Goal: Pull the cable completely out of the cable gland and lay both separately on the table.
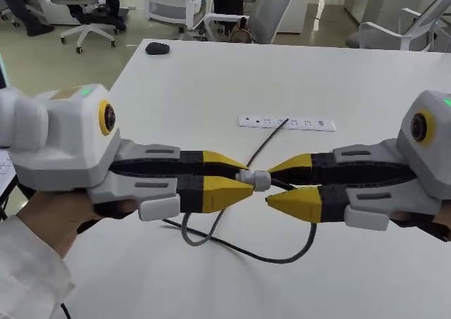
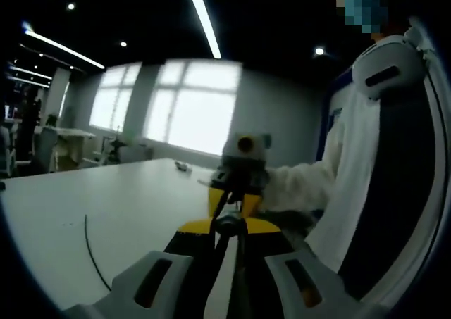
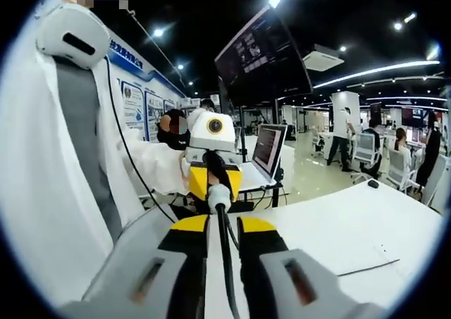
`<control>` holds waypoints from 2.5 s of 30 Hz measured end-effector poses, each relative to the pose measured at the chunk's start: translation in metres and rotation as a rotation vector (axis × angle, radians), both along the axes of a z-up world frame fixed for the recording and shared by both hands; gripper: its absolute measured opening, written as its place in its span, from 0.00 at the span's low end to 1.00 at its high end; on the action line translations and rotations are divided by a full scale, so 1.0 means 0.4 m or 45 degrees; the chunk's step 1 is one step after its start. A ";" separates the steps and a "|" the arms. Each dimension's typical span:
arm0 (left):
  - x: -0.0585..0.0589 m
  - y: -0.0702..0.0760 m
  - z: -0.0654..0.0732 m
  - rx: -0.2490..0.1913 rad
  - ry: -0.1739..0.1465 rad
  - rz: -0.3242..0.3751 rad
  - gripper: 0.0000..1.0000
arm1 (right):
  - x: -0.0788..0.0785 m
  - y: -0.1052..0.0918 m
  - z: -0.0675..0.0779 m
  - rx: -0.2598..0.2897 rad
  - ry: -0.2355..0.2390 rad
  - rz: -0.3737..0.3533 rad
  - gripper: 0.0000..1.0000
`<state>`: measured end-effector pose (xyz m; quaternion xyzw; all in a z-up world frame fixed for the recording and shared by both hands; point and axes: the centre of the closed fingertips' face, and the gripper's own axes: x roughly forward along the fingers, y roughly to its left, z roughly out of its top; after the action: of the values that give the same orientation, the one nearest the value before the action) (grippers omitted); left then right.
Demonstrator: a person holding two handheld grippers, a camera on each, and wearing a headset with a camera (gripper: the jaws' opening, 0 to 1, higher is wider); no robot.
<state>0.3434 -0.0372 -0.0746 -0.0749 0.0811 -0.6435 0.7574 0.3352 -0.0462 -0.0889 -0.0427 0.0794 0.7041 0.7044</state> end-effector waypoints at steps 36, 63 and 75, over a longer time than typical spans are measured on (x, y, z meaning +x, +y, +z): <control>-0.014 -0.068 -0.015 -0.118 0.004 -0.039 0.17 | -0.029 -0.018 0.012 0.114 0.009 0.045 0.02; -0.009 -0.056 -0.040 -0.099 0.078 0.034 0.16 | -0.021 -0.012 -0.047 -0.094 -0.089 0.073 0.02; -0.003 -0.038 -0.069 -0.079 0.077 0.075 0.16 | 0.006 -0.058 -0.139 -0.306 -0.224 0.058 0.02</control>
<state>0.3421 -0.0525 -0.1023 -0.1201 0.0820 -0.6206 0.7706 0.3374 -0.0694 -0.1445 -0.1899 0.1001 0.6987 0.6824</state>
